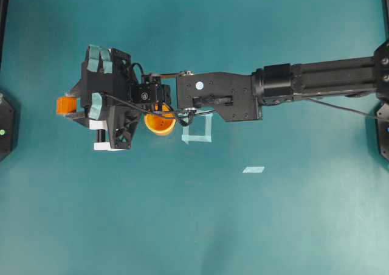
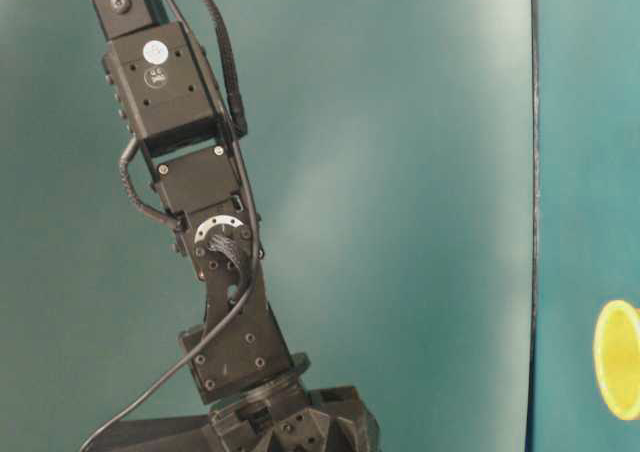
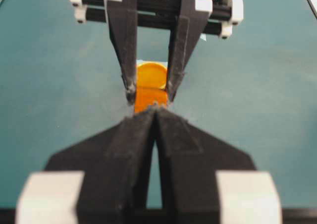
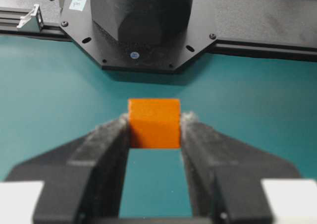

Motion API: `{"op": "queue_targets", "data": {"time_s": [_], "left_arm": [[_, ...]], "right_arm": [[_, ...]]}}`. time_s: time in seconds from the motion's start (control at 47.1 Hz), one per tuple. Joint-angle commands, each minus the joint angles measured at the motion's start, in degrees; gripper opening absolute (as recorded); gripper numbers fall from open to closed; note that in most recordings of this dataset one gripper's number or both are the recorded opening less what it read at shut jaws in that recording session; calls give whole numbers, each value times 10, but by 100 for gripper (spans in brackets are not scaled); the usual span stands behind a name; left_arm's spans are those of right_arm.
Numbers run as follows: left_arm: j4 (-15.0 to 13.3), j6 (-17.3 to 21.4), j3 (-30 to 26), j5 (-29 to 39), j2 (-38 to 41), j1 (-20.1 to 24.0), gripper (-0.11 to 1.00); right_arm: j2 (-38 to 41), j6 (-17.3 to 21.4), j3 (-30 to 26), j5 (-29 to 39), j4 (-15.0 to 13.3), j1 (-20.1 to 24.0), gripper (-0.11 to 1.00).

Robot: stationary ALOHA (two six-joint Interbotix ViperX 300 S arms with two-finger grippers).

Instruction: Move the block to the left with right arm.

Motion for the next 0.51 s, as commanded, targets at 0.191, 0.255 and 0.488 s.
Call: {"op": "queue_targets", "data": {"time_s": [0.191,0.255,0.488], "left_arm": [[1,3,-23,4,4,2,0],[1,2,-23,4,4,2,0],[1,3,-23,5,4,2,0]], "right_arm": [[-13,2,-18,-4,0,5,39],[-13,2,-18,-4,1,6,39],[-13,2,-18,-4,1,8,39]]}}
